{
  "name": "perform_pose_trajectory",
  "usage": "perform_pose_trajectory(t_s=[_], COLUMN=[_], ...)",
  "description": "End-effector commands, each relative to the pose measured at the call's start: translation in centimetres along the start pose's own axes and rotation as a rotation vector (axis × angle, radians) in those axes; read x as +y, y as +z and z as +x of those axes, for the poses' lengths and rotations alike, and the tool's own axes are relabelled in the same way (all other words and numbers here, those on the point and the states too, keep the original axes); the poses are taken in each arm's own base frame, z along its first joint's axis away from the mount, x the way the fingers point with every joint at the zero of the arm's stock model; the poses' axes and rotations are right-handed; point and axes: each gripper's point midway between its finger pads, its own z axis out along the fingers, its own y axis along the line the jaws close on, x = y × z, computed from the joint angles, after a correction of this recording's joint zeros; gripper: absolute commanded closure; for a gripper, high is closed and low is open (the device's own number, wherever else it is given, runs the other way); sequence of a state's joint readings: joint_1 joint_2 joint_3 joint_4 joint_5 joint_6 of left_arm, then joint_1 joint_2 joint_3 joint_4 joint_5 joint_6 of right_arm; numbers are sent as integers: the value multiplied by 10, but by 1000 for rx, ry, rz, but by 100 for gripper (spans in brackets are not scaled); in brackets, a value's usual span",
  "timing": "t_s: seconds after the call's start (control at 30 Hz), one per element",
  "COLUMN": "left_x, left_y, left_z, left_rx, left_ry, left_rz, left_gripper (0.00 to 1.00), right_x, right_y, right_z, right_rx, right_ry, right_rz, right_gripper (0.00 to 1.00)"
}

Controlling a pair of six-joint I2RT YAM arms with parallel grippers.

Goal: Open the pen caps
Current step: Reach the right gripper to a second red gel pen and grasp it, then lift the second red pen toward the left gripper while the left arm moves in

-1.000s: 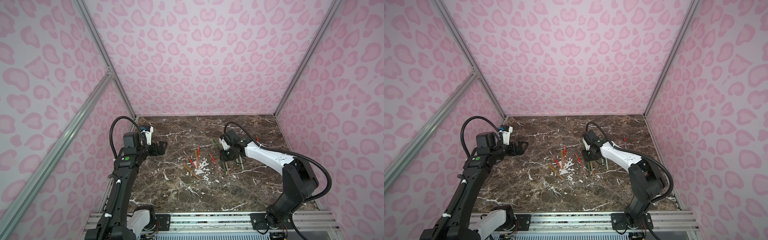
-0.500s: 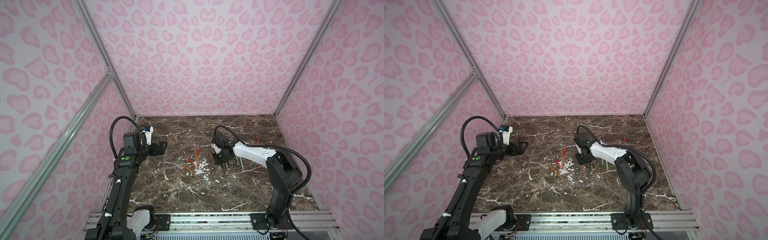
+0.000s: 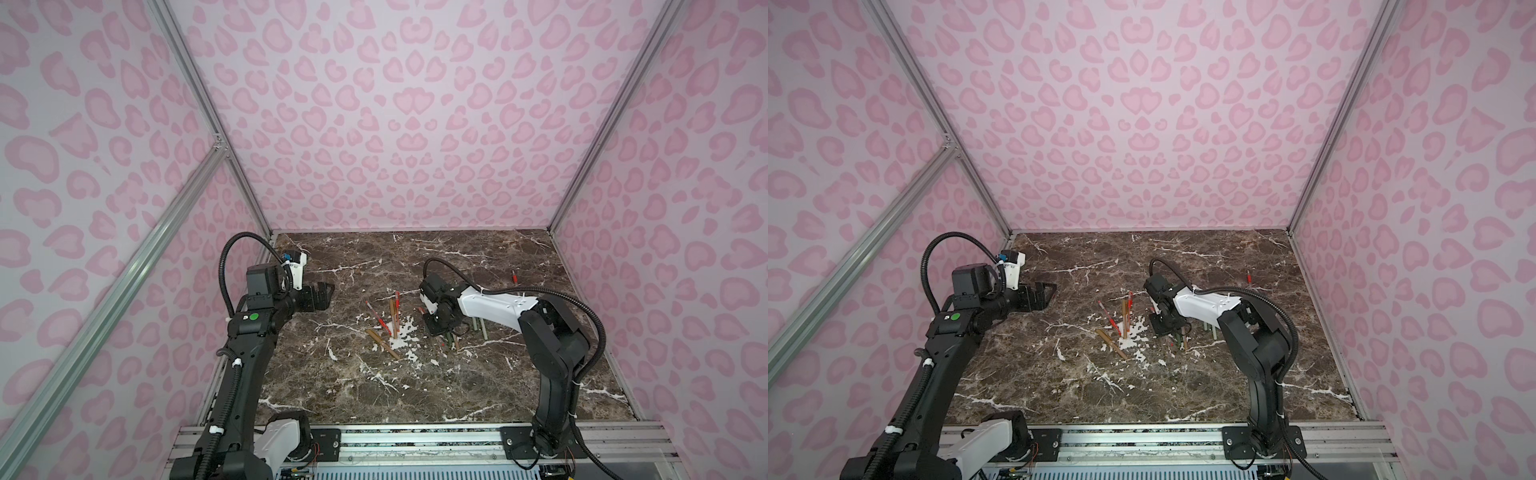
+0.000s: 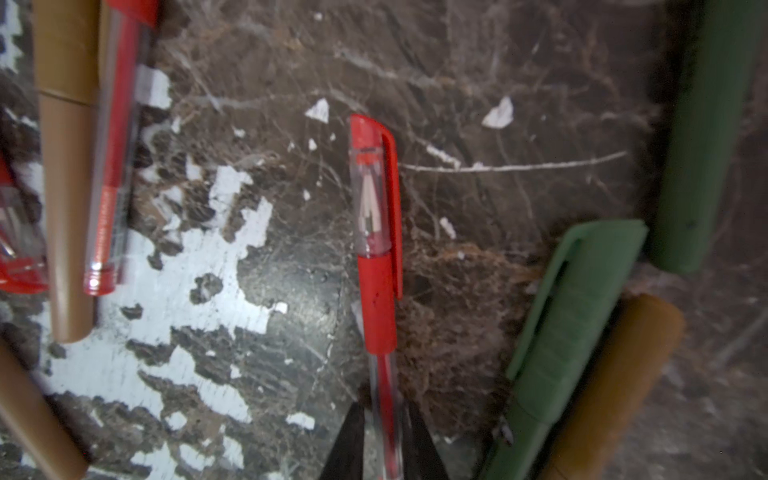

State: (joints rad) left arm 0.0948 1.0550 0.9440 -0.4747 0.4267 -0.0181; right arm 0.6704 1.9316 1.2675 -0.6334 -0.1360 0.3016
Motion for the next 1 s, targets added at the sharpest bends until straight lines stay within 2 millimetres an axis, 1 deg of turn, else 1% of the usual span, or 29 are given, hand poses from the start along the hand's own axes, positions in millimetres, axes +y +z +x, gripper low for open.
perform_pose_trajectory(t_s=[0.0, 0.1, 0.2, 0.27, 0.37, 0.5, 0.57, 0.63, 0.73, 0.83, 0.9, 0.97], left_x=[-3, -5, -4, -5, -13, -27, -37, -45, -51, -68, -74, -80], left_y=[-1, -4, -1, -2, -7, -5, -6, -7, -2, -2, 0, 7], left_z=[-7, -10, -7, -10, -17, -14, -16, -18, -21, -21, -19, -13], left_rx=[-28, -27, -29, -29, -34, -32, -27, -28, -27, -9, -1, 20], left_ry=[8, 11, 15, 14, 31, 2, -23, -33, -86, -141, -151, -140], left_rz=[17, 21, 24, 28, 57, 153, 214, 266, 317, 442, 477, 493], left_gripper=[2, 2, 2, 2, 2, 2, 2, 2, 2, 1, 1, 3], right_x=[-6, 0, 3, 4, 17, 38, 58, 85, 123, 150, 165, 177], right_y=[11, 7, -1, -8, -28, -61, -80, -100, -124, -139, -147, -150], right_z=[11, 8, 1, -3, -13, -32, -42, -51, -61, -69, -71, -71], right_rx=[47, 36, 5, -15, -81, -205, -274, -346, -435, -487, -508, -519], right_ry=[-2, -11, -13, 0, 14, 20, 28, 3, -33, -36, -49, -68], right_rz=[35, 21, 9, 7, -50, -115, -168, -242, -324, -389, -421, -448], right_gripper=[85, 90, 92, 92, 93, 93, 94, 95, 95, 97, 98, 98])
